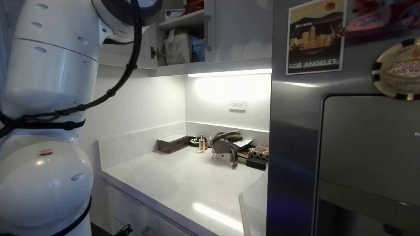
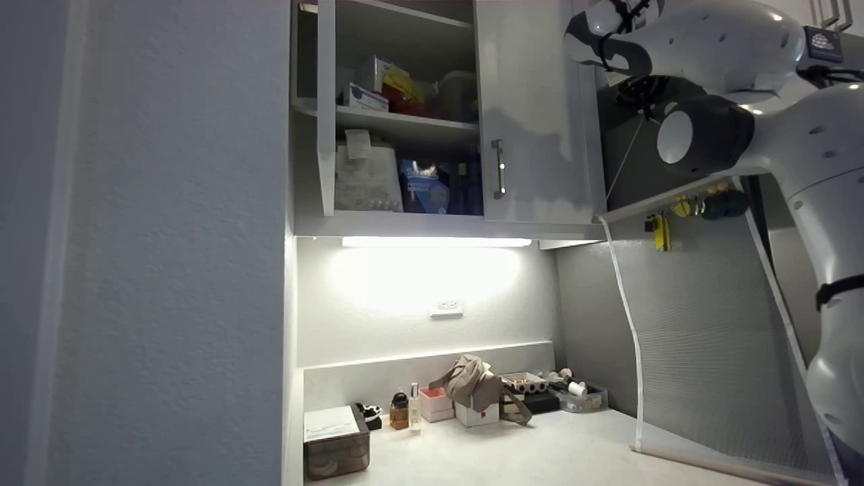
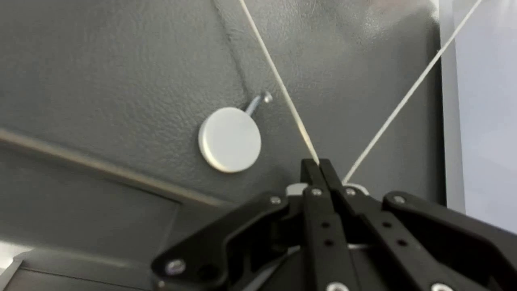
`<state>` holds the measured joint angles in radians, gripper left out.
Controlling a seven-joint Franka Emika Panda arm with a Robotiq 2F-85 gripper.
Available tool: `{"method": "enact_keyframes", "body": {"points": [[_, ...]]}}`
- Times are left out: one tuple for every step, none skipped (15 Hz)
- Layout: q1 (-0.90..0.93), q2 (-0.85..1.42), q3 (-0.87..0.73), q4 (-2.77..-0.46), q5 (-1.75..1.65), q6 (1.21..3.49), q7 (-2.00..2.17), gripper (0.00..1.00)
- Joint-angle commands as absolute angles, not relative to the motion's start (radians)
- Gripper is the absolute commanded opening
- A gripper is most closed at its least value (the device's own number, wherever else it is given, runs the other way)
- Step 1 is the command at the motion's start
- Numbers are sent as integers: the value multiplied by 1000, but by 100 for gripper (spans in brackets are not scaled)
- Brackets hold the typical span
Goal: Close the right cabinet door then hang the white net on the hanger on the side of the fridge
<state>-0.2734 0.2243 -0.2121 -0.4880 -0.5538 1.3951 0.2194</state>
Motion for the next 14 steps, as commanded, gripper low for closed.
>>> {"method": "enact_keyframes", "body": {"points": [[-286,278,-244,-320,-449,1303,100,0],[-288,278,-247,-300,-427,1273,74,0],[-274,201,-221,-420,-450,1304,91,0],[-274,201,-224,-412,-450,1295,80,0],[-274,199,-223,-411,-455,1297,73,0],[-274,197,-225,-410,-459,1300,74,0],[-274,200,-228,-406,-467,1308,84,0],[-275,200,-230,-408,-470,1308,86,0],[-274,202,-233,-410,-474,1306,88,0],[-278,206,-236,-413,-476,1309,89,0],[-280,209,-240,-418,-480,1306,88,0],[-282,212,-244,-423,-485,1304,88,0],[-308,295,-276,-285,-444,1251,49,0],[-294,218,-256,-430,-480,1290,78,0]]}}
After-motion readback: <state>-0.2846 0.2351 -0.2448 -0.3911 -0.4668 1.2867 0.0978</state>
